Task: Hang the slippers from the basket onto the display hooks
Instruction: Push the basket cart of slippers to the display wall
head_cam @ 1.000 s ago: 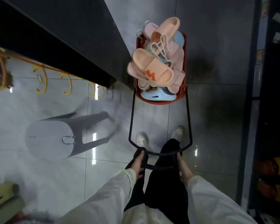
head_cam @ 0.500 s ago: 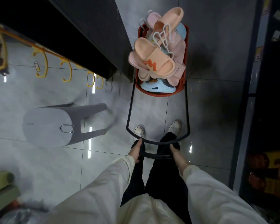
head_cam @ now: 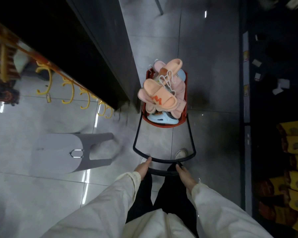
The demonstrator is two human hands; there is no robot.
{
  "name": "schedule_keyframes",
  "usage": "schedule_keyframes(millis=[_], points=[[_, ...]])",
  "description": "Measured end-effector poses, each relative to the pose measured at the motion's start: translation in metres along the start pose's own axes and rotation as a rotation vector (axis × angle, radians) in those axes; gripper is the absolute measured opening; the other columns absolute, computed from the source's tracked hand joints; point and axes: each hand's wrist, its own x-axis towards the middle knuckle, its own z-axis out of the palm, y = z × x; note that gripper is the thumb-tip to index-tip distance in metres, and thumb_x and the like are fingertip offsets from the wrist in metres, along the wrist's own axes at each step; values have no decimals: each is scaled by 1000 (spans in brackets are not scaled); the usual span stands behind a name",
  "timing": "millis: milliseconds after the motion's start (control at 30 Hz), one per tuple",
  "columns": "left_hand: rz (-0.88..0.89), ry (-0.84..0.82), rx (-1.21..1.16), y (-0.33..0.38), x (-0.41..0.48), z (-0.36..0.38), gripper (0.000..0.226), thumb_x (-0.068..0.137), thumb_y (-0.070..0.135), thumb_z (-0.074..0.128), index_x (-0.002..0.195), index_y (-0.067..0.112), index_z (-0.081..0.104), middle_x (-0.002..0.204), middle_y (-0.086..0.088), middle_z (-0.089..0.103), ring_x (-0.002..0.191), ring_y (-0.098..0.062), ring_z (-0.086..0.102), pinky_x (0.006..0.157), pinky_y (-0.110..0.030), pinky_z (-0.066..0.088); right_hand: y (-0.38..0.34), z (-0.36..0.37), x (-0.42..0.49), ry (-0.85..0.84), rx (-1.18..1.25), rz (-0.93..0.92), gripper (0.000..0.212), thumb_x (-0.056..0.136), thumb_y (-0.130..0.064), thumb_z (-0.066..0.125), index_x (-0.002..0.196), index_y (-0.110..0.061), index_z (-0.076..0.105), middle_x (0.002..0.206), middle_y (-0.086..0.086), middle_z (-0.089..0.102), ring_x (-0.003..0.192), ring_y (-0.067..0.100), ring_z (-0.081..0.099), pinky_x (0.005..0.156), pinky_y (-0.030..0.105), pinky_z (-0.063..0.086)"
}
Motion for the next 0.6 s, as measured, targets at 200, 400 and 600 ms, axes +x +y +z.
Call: schedule_keyframes(millis=[200, 400, 600], points=[[69, 11, 24, 9, -28, -17, 65, 99, 60, 41, 142, 12, 49, 146, -9, 50, 133, -27, 48, 111, -35, 36, -13, 5, -37, 30, -25, -91, 58, 102, -44, 45, 152, -15, 36, 153, 8, 42, 141, 27, 39, 118, 38, 28], [145, 42, 59, 18, -43, -38, 62, 98, 56, 45, 137, 9, 53, 122, -8, 59, 107, -24, 56, 98, -33, 42, -26, 14, -80, 86, -210, -225, 48, 101, -4, 44, 148, -9, 36, 144, 13, 46, 136, 29, 42, 109, 30, 31], [177, 26, 99, 4, -59, -51, 56, 100, 51, 43, 136, 11, 53, 116, -3, 54, 102, -22, 55, 87, -30, 39, -2, 31, -92, 75, -246, -266, 74, 93, 3, 49, 156, -25, 21, 149, 13, 44, 117, 24, 55, 97, 30, 46]])
